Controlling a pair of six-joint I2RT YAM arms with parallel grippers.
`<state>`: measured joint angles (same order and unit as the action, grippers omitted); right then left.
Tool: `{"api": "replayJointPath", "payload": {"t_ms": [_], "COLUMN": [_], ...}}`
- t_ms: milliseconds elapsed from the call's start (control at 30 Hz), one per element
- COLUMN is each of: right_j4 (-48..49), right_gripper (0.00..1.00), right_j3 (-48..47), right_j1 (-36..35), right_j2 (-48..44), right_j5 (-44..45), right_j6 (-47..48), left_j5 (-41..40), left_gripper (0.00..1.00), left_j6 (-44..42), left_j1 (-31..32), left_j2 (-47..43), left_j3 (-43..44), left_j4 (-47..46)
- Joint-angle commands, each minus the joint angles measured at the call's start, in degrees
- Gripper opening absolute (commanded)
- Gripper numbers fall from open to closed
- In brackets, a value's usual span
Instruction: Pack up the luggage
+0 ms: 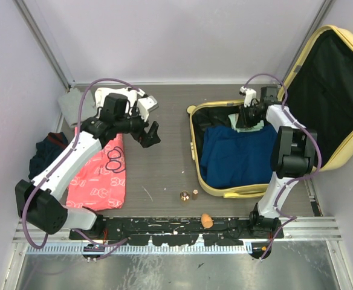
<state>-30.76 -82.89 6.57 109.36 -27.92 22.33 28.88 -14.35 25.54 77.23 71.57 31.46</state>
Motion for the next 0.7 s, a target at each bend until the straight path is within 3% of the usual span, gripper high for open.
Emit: {"api": "replayJointPath", "payload": {"t_ms": [0, 267, 667], "right_j4": [3.2, 8.2, 6.5], "right_gripper": [0.26, 0.32, 0.61], "right_j3": [4.4, 3.1, 1.3], "right_j1": [0.1, 0.1, 0.2], "right_j2": [-3.7, 0.4, -10.5], "right_j5": [2.3, 3.8, -1.5], "right_j6": [0.2, -0.6, -6.1], "left_j5": [-2.1, -8.3, -22.0], "left_gripper": [0.87, 0.87, 0.85], "left_j6": [0.7, 2.8, 2.3], "left_j1": [-0.9, -6.0, -13.3], "left_j2": [1.2, 13.3, 42.0], "left_j3": [1.5, 9.6, 34.2], "left_j4": [-2.9, -1.4, 2.7]}}
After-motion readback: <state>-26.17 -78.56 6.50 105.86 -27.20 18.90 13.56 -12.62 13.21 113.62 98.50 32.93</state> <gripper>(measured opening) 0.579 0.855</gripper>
